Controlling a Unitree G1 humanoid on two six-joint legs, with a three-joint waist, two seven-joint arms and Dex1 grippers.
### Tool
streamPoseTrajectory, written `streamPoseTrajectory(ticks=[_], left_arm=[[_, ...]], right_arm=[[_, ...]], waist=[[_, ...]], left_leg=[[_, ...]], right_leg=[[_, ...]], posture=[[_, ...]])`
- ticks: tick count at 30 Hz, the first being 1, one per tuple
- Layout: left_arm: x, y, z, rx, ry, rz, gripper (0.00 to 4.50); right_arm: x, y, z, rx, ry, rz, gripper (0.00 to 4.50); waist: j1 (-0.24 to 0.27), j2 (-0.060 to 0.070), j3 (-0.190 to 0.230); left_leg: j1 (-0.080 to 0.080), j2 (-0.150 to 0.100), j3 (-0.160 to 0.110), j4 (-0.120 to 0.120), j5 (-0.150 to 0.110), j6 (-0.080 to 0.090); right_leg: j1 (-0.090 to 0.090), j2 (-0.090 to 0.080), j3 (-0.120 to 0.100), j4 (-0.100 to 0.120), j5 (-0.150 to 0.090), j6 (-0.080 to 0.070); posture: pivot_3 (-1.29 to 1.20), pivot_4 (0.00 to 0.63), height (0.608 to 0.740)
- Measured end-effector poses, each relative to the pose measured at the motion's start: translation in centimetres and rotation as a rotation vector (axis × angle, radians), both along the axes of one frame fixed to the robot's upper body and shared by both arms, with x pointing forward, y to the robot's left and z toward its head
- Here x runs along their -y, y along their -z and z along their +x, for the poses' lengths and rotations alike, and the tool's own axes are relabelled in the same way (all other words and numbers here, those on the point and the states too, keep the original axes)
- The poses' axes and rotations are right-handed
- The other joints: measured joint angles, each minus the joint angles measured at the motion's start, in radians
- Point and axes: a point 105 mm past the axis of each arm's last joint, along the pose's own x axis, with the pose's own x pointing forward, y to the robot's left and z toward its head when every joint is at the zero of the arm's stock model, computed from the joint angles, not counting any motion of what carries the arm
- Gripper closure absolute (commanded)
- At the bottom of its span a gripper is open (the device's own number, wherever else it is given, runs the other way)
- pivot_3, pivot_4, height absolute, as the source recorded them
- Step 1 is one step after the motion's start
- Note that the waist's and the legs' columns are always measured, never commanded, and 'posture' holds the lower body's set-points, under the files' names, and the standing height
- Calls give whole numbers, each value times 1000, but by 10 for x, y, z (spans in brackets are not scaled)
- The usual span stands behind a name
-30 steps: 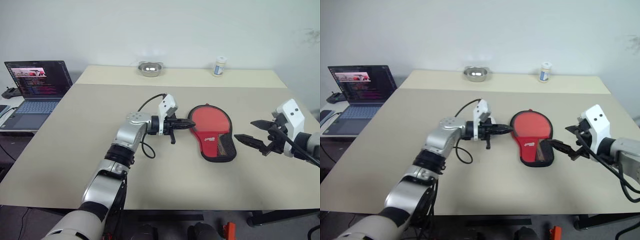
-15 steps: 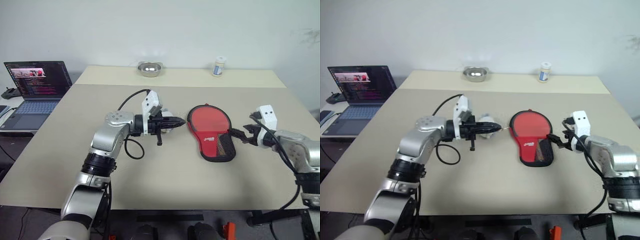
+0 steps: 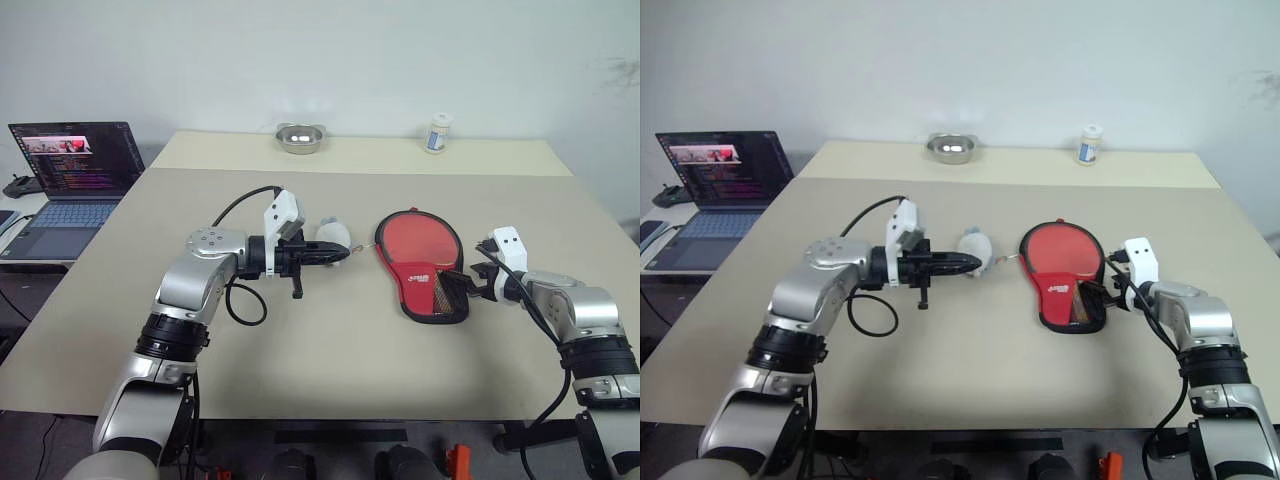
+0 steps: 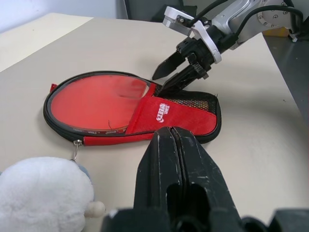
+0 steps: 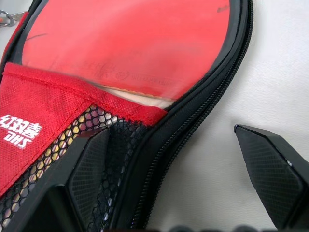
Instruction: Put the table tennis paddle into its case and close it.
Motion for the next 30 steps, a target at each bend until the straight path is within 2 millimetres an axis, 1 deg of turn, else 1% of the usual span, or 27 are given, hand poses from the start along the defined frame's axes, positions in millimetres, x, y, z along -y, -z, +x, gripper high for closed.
streamPoseTrajectory(ticks=[1, 4, 5, 6, 7, 11, 13, 14, 16, 18, 20, 23, 26, 27, 30], left_arm=[[0, 0, 0, -1, -1, 1, 4500], [-2, 2, 0, -2, -5, 7, 4500], [-3, 3, 0, -3, -7, 10, 4500], [-5, 5, 0, -5, -11, 15, 4500], [-7, 6, 0, -7, -14, 20, 4500], [-13, 11, -3, -15, -10, 35, 4500], [-21, 17, -10, -39, 10, 49, 4500], [-25, 21, -16, -54, 28, 60, 4500], [-32, 27, -25, -83, 57, 76, 4500], [-35, 28, -31, -93, 81, 87, 4500], [-37, 27, -37, -89, 100, 110, 4500], [-37, 25, -45, -88, 132, 119, 4500], [-31, 21, -51, -87, 164, 105, 4500], [-30, 19, -53, -88, 171, 101, 4500], [-28, 19, -56, -92, 183, 96, 4500]], right_arm=[[-3, 1, 1, -5, -10, 6, 624], [-12, 2, 3, -12, -42, 15, 1592], [-16, 4, 4, -21, -56, 22, 1842], [-20, 5, 5, -28, -67, 36, 2268], [-23, 6, 5, -32, -73, 46, 2597], [-30, 8, 6, -56, -89, 79, 3754], [-35, 8, 6, -66, -94, 97, 4354], [-38, 7, 6, -68, -98, 105, 4491], [-45, 6, 4, -78, -110, 120, 4491], [-56, 4, 2, -87, -124, 135, 4491], [-71, 2, -3, -96, -153, 153, 4491], [-109, 3, -21, -112, -230, 204, 4491], [-140, 5, -39, -136, -295, 244, 4491], [-146, 6, -45, -147, -311, 252, 4491], [-156, 7, -57, -168, -321, 277, 4491]], waist=[[-2, 0, 0], [-11, 0, 0], [-15, 0, -1], [-19, -1, -1], [-21, -1, -1], [-25, -2, -2], [-29, -3, -3], [-30, -3, -3], [-33, -3, -3], [-33, -3, -3], [-36, -3, -3], [-39, -3, -3], [-38, -2, -2], [-38, -2, -2], [-35, -2, -2]], left_leg=[[1, 0, 0, 0, 0, 0], [2, 0, 0, 0, 0, 0], [2, 0, 0, 0, 0, 0], [4, 0, 0, 0, 0, 0], [4, 0, 0, 0, 0, 0], [7, 1, 1, 0, 0, 0], [8, 2, 2, 0, 0, 0], [8, 2, 2, 0, 0, 0], [7, 4, 2, -1, 0, -1], [7, 5, 2, -1, 0, -1], [7, 5, 2, -2, 0, -1], [6, 8, 2, -3, 0, -1], [5, 10, 1, -2, 0, -2], [5, 10, 1, -2, 0, -2], [5, 9, 2, -2, 0, -2]], right_leg=[[0, 0, 0, 0, 0, 0], [1, 0, 0, 1, 0, 0], [2, 0, 0, 2, 0, 0], [3, 0, 0, 2, 0, 0], [3, 0, 0, 2, 0, 0], [4, 0, 1, 3, 0, 0], [4, 0, 2, 3, 0, 0], [4, 0, 2, 4, 0, -1], [4, 0, 2, 4, -1, -2], [3, 0, 1, 4, -1, -3], [2, 0, 1, 4, -2, -4], [1, 2, 1, 5, -2, -5], [0, 3, 0, 5, -2, -5], [0, 3, 0, 4, -2, -5], [0, 3, 0, 4, -2, -5]], posture=[[0, 150, 740], [0, 150, 740], [0, 150, 740], [0, 150, 740], [0, 150, 740], [0, 150, 740], [0, 150, 740], [0, 150, 740], [0, 150, 740], [0, 150, 740], [0, 150, 740], [0, 150, 740], [0, 150, 740], [0, 150, 740], [0, 150, 740]])
